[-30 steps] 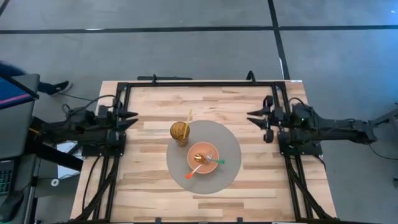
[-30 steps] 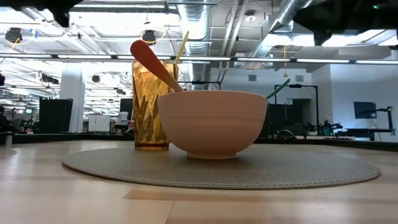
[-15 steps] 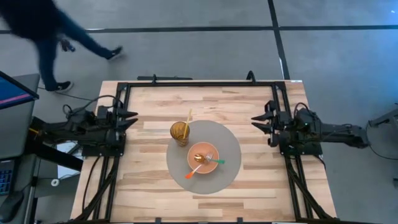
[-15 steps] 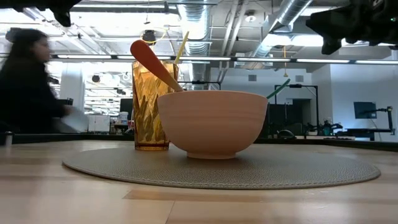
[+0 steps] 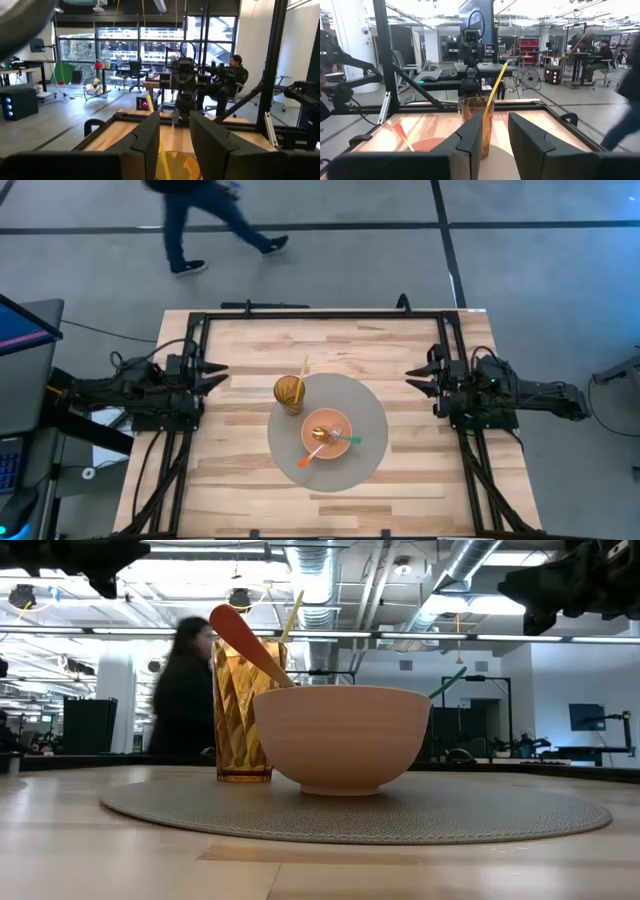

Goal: Pick & Place Utensil
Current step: Return to Home Position

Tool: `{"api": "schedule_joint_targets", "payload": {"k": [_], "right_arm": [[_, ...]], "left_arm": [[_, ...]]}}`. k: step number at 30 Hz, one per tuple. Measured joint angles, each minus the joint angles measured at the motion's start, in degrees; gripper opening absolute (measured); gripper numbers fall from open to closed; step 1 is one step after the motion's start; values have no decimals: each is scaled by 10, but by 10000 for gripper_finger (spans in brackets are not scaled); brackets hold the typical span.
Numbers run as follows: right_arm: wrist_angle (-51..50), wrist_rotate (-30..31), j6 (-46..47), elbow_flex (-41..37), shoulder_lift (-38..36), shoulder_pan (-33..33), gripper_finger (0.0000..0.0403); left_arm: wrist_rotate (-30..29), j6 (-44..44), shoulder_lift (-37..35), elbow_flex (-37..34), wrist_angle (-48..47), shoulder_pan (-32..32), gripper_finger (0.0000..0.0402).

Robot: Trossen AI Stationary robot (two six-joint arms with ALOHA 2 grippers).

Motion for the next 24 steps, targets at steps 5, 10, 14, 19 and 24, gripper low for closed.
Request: {"api": "schedule_joint_targets", "payload": {"k": [5,10,14,19,24], "right_arm": [[10,0,1,-13,0,0,87],[114,1,6,-70,0,-4,87],[108,2,22,-79,0,-13,87],[71,2,30,-79,0,-20,87],[70,2,29,-79,0,-24,87]], "left_arm": [[0,-10,0,-11,0,0,108],[0,-10,0,-40,26,0,108],[0,-16,0,-55,31,0,108],[0,-26,0,-71,38,0,108],[0,-47,-1,-99,46,0,108]]}}
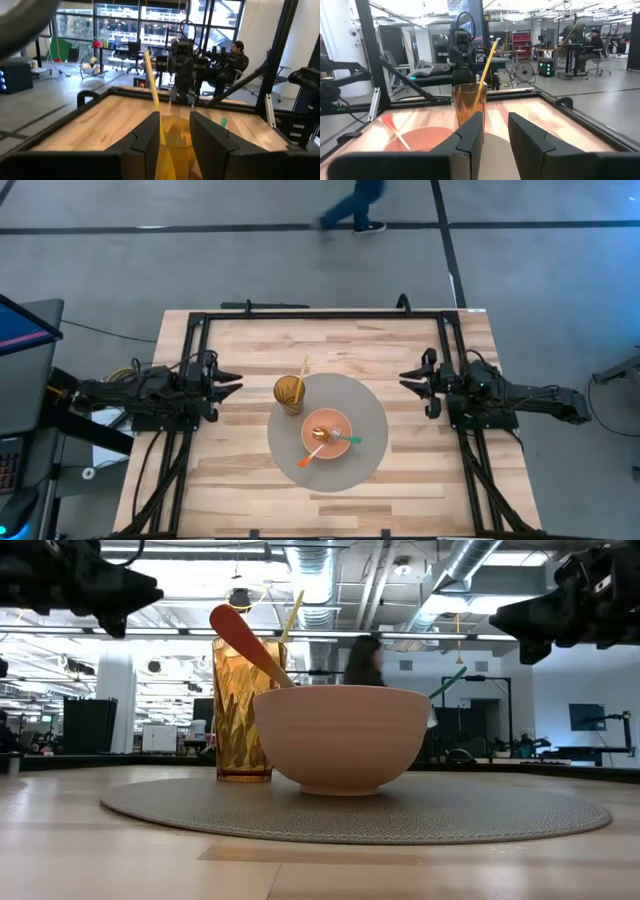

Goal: Pick & Place Utensil
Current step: Return to Home Position

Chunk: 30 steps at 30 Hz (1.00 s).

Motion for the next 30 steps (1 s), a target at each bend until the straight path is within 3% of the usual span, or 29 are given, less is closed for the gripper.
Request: {"api": "schedule_joint_targets", "payload": {"k": [10,30], "right_arm": [[-41,2,-4,0,1,0,87],[-43,2,-4,0,1,1,87]], "left_arm": [[-2,-29,0,-78,93,0,108],[-2,-30,5,-77,94,0,108]]}}
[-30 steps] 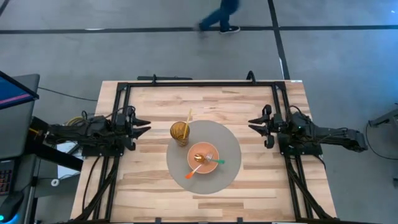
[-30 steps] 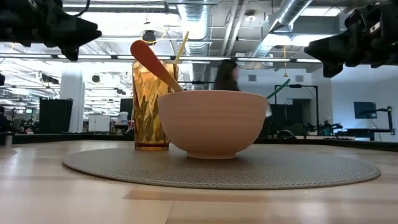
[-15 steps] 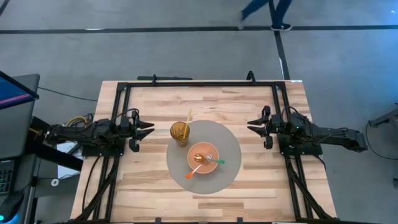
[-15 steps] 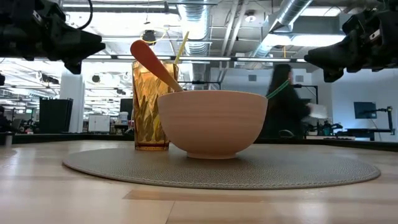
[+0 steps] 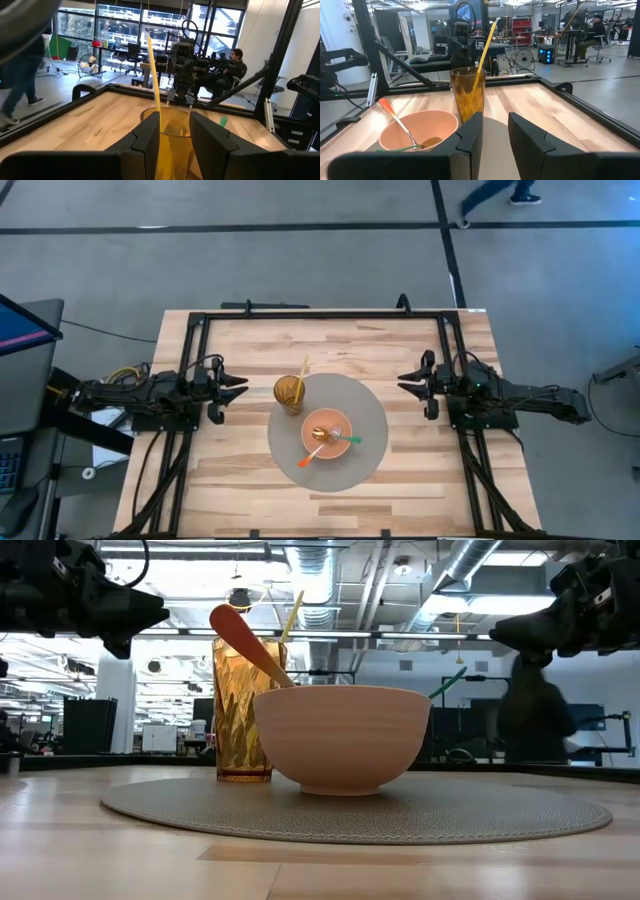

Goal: Pick & Place Utensil
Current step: Return to Home Position

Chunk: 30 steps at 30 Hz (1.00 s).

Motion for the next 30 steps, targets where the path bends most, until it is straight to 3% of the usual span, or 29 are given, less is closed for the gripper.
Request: {"api": "schedule_joint_targets", "payload": {"k": [30], "right_arm": [[0,0,0,0,0,0,87]], "left_arm": [[0,2,0,0,9,0,108]]}}
